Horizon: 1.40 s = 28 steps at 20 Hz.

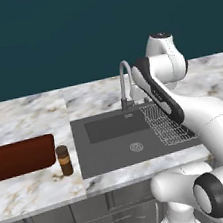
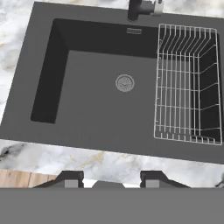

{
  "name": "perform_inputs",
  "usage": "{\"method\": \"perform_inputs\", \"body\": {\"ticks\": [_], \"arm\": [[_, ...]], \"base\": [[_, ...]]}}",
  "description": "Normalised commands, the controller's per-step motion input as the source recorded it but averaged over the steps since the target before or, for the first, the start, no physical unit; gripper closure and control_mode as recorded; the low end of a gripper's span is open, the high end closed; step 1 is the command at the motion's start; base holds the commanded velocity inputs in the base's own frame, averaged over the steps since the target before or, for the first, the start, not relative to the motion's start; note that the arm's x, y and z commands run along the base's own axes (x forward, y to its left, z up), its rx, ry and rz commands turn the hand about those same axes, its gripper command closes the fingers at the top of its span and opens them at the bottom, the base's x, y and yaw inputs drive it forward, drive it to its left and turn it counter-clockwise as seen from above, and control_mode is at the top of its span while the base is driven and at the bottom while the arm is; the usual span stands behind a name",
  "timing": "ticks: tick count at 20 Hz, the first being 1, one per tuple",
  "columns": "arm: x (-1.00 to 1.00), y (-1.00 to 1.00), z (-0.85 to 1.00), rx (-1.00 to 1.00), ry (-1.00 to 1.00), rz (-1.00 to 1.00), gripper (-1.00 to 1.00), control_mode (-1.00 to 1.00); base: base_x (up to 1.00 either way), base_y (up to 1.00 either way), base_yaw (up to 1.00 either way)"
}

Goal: Pick up all produce items and place them in the sink. Turn on the sink faucet to wash them. Then turn the sink off and put them in the tray.

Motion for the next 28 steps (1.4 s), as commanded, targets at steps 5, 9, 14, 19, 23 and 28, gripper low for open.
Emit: {"method": "perform_inputs", "body": {"ticks": [5,9,14,19,23,28], "arm": [[-0.04,-0.3,0.0,0.02,0.0,0.05,-1.0,-1.0],[-0.28,-0.87,0.0,0.07,0.0,0.0,-1.0,-1.0],[-0.18,-1.0,0.0,0.06,0.05,0.0,-1.0,-1.0],[-0.03,-1.0,-0.07,0.03,0.06,0.0,-1.0,-1.0],[0.0,-1.0,-0.09,0.02,0.07,0.0,-1.0,-1.0],[0.0,-1.0,-0.11,0.03,0.07,0.0,-1.0,-1.0]], "base": [[0.0,0.0,0.0],[0.0,0.0,0.0],[0.0,0.0,0.0],[0.0,0.0,0.0],[0.0,0.0,0.0],[0.0,0.0,0.0]]}}
